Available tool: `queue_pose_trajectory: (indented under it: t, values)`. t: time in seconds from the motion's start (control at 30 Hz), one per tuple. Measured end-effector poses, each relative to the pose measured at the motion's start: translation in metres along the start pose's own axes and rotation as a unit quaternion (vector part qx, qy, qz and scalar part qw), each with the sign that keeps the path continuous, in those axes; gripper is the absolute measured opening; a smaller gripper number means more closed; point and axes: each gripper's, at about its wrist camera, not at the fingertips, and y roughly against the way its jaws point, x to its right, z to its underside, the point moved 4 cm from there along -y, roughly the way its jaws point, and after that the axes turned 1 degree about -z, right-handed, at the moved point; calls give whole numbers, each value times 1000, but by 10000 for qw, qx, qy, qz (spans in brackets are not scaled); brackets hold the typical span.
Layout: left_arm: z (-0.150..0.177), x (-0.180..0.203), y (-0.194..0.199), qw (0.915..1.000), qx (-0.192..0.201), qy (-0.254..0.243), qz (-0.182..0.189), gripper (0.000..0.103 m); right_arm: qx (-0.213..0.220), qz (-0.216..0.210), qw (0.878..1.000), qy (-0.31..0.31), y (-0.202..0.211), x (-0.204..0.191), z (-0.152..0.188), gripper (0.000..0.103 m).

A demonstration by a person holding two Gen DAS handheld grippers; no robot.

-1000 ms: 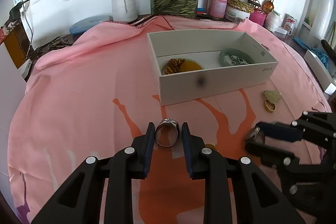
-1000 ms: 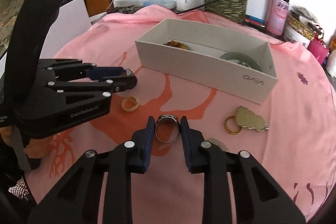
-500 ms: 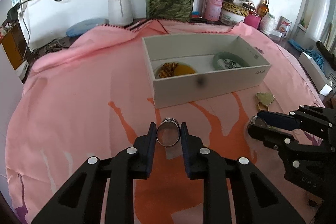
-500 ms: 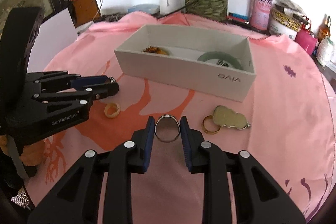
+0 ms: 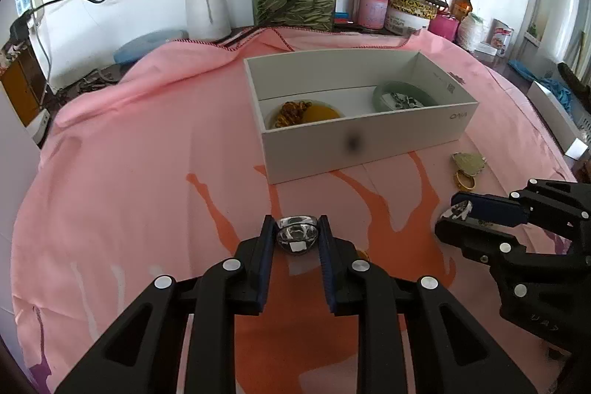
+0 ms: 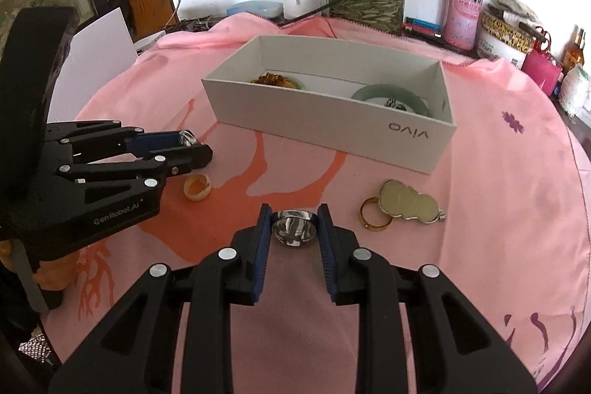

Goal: Organize jewelry
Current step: 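Grasp the plain silver ring with the left tool while the right tool grasps the stone ring, then carry the stone ring with the right tool over the white box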

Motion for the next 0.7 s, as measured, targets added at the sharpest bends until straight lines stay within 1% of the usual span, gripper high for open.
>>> queue_pose_trajectory:
  t: [0.23,0.3,0.4,0.47,0.57,0.63,0.7]
  values:
    - [1,1,1,10000,29,-14,18,23,-30,-8,10000,-18,-1,0,1,24]
    - [1,1,3,10000,58,0,56,23,42,-54,9999,-106,1,1,1,24]
    - [-2,0,10,9998,214,11,34,23,173,-12,9998,-137,5,3,-2,24]
    - [-4,-1,12,9996,261,34,50,23,134,-21,9998,-158,4,5,-1,24]
    - [-4,-1,10,9998,211,39,29,23,95,-35,9998,-152,3,4,-1,24]
    - [-4,0,9,9998,198,34,18,23,165,0,9998,-147,5,6,-3,24]
    - [-6,-1,12,9996,297,24,6,23,329,16,9993,-185,13,9,-6,24]
